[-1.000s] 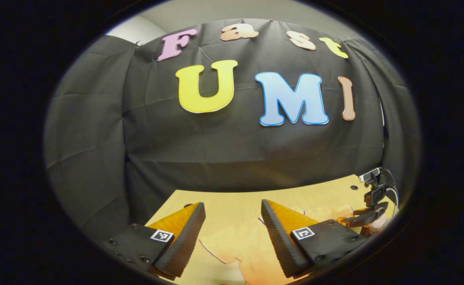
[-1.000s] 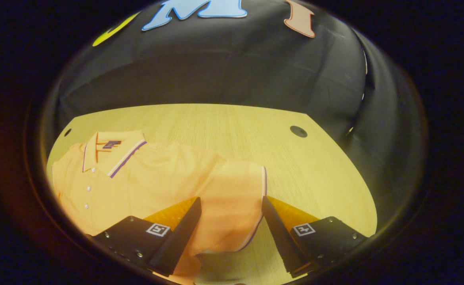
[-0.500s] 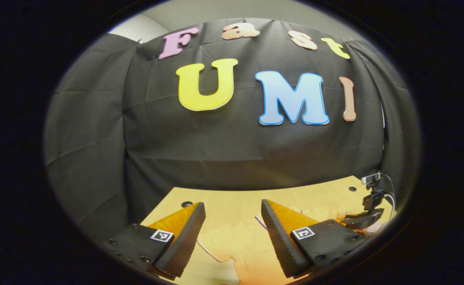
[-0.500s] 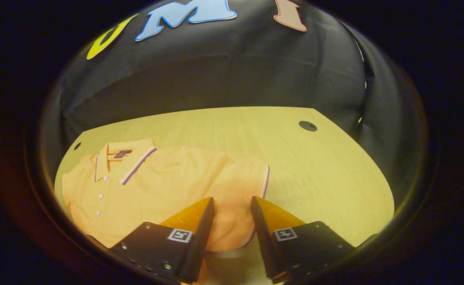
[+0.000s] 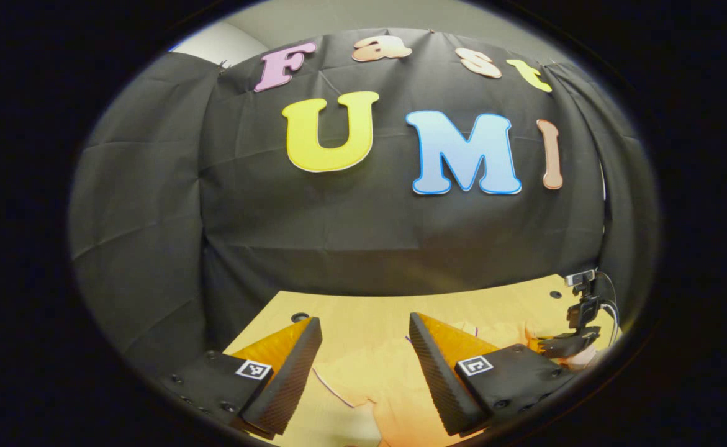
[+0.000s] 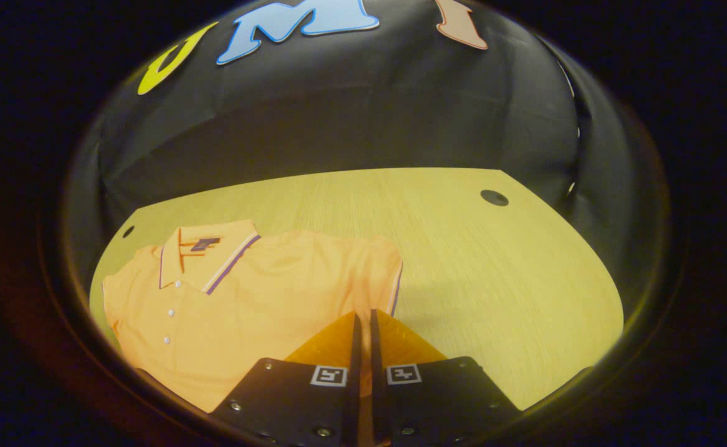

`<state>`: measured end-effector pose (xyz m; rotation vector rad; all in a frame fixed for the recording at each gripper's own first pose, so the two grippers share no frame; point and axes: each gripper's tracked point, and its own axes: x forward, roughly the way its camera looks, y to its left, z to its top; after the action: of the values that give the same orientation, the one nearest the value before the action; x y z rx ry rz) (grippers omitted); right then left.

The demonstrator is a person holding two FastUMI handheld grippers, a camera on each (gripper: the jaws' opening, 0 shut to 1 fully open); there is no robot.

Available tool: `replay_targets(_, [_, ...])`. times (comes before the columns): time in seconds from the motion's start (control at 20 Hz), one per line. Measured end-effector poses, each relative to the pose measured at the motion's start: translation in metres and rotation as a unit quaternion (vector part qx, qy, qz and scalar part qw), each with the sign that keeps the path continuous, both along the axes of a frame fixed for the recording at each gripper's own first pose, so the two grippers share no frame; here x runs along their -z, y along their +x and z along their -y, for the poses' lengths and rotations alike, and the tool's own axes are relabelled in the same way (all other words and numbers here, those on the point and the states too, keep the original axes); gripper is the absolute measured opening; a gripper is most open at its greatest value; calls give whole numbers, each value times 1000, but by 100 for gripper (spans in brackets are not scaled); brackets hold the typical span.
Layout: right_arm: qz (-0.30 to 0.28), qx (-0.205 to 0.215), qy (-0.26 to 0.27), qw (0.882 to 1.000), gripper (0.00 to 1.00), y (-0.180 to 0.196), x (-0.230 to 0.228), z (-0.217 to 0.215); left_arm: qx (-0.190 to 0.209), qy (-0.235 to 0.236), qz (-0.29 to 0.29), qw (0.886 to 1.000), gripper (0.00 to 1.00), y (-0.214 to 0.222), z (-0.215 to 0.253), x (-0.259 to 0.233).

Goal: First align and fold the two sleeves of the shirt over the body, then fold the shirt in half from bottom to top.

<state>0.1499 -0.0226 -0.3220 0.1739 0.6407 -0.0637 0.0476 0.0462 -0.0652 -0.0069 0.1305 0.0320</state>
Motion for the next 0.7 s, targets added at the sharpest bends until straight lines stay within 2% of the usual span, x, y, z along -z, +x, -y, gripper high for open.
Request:
replay_targets(0.15, [-8,12,7,1000,9,2,-3,0,0,1,0,1000,94,1,1,1])
replay_targets(0.2, [-4,13,12,1000,3,3,-7,-3,1,1,-1,1000,94,1,2,1])
replay_targets(0.3, [3,3,17,1000,2,6,-16,-13,1,0,1,1000,94,0,1,1])
replay_targets(0.7, [53,-110,9,992,2,17,-66,-111,-9,-4,-10,1000,94,2,-9,18])
